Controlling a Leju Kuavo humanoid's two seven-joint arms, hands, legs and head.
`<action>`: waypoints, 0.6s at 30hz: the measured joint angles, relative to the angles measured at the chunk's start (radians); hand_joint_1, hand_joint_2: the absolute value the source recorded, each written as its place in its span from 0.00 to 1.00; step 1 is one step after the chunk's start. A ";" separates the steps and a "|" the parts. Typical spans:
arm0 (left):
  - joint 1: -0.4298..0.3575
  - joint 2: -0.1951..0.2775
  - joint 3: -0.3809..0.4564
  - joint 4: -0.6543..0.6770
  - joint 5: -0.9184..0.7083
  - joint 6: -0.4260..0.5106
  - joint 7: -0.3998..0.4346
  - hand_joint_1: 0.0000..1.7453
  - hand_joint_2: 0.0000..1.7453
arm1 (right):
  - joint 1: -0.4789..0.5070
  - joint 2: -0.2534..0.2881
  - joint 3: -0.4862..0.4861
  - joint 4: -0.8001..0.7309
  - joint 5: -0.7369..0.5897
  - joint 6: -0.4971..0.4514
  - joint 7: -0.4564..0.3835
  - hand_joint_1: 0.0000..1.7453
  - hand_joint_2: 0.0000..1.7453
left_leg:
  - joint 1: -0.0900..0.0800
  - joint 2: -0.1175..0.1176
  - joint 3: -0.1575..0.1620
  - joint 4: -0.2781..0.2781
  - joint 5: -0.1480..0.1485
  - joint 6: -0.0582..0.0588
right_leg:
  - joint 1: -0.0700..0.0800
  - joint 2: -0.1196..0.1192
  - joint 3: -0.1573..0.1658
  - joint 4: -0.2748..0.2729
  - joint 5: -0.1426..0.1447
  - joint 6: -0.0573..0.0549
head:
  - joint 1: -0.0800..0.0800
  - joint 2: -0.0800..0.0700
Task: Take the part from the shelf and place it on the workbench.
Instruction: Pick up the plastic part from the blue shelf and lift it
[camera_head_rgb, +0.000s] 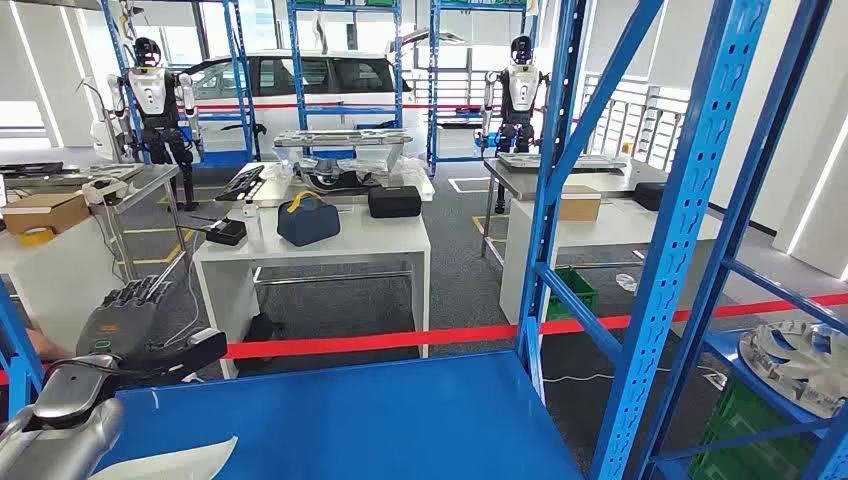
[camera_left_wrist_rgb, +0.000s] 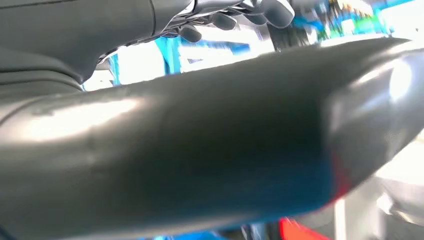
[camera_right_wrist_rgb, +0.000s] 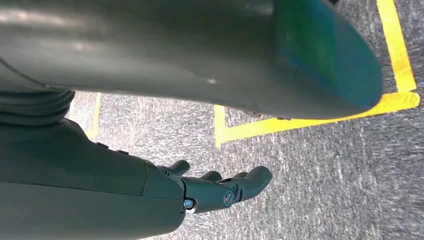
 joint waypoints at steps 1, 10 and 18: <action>0.001 0.000 0.009 0.000 0.025 -0.014 -0.022 0.00 0.00 | 0.000 0.000 0.000 0.000 0.000 0.001 0.000 0.00 0.00 | 0.000 0.000 0.004 0.001 -0.003 -0.001 | 0.000 0.000 0.006 -0.028 0.023 -0.002 | 0.000 0.000; 0.019 -0.013 0.195 -0.009 0.362 -0.307 -0.204 0.00 1.00 | 0.008 -0.003 -0.006 0.000 -0.003 0.003 0.000 0.00 0.00 | -0.005 0.002 0.038 -0.005 -0.034 -0.013 | 0.010 0.001 0.109 -0.306 0.186 -0.023 | -0.002 0.000; 0.041 -0.016 0.264 -0.032 0.518 -0.501 -0.310 0.00 1.00 | 0.008 -0.003 -0.018 0.000 -0.005 0.002 0.002 0.00 0.00 | -0.004 0.007 0.047 -0.026 -0.037 -0.027 | 0.012 0.005 0.112 -0.305 0.176 -0.038 | -0.004 0.000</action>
